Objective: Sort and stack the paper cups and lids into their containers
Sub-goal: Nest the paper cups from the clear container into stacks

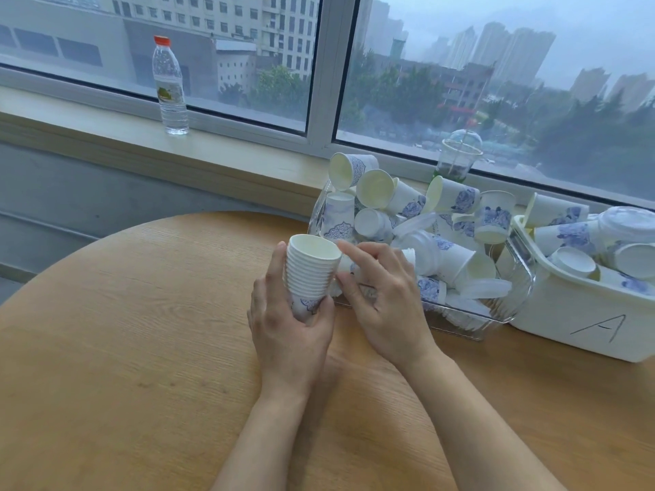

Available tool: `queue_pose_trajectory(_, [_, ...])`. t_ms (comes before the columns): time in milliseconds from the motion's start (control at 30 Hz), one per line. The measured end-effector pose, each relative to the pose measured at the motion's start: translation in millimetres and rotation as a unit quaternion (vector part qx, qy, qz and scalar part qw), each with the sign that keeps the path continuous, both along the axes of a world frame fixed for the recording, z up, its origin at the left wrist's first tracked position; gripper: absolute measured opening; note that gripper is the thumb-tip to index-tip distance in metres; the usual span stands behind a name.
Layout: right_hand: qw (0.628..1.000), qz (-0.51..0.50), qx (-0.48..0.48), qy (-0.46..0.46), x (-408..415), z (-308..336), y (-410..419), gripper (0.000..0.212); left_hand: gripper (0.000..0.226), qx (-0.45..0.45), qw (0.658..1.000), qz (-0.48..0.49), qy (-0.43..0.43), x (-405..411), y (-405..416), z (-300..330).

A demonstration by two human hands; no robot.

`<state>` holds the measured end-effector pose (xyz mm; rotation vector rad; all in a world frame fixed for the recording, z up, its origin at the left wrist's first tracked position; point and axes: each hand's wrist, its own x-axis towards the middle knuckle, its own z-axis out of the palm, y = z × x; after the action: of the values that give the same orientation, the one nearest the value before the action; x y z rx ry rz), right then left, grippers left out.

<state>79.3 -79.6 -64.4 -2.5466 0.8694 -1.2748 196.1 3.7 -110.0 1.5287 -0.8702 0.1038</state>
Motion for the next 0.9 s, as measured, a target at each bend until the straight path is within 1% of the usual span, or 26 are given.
queue_pose_trajectory(67, [0.999, -0.041, -0.011, -0.031, -9, -1, 2, 0.041, 0.091, 0.013, 0.999, 0.030, 0.010, 4, -2, -1])
queue_pose_trajectory(133, [0.993, -0.079, -0.007, -0.084, -21, -5, 1, 0.040, 0.090, 0.020, 0.997, 0.057, 0.043, 11, -4, -4])
queue_pose_trajectory(200, [0.986, -0.102, 0.015, -0.131, -33, -11, 0, 0.040, 0.087, 0.011, 0.995, 0.064, 0.073, 21, -4, -7])
queue_pose_trajectory(333, [0.970, -0.132, 0.084, -0.186, -48, -25, 0, 0.041, 0.086, 0.009, 0.994, 0.073, 0.083, 37, -6, -12])
queue_pose_trajectory(400, [0.964, -0.138, 0.116, -0.197, -53, -30, 0, 0.037, 0.086, 0.010, 0.993, 0.080, 0.082, 42, -8, -14])
queue_pose_trajectory(500, [0.956, -0.142, 0.155, -0.205, -59, -34, -2, 0.023, 0.085, 0.011, 0.992, 0.092, 0.082, 51, -10, -17])
queue_pose_trajectory(600, [0.958, -0.128, 0.165, -0.195, -62, -38, -3, 0.009, 0.086, 0.013, 0.992, 0.097, 0.074, 52, -10, -18])
queue_pose_trajectory(667, [0.962, -0.115, 0.163, -0.188, -62, -39, -3, 0.008, 0.087, 0.012, 0.992, 0.102, 0.071, 49, -9, -16])
queue_pose_trajectory(767, [0.961, -0.099, 0.171, -0.192, -64, -41, -1, 0.015, 0.086, -0.009, 0.993, 0.109, 0.046, 47, -6, -9])
queue_pose_trajectory(900, [0.960, -0.090, 0.185, -0.188, -69, -47, -4, 0.013, 0.082, -0.031, 0.993, 0.114, 0.006, 44, 2, 5])
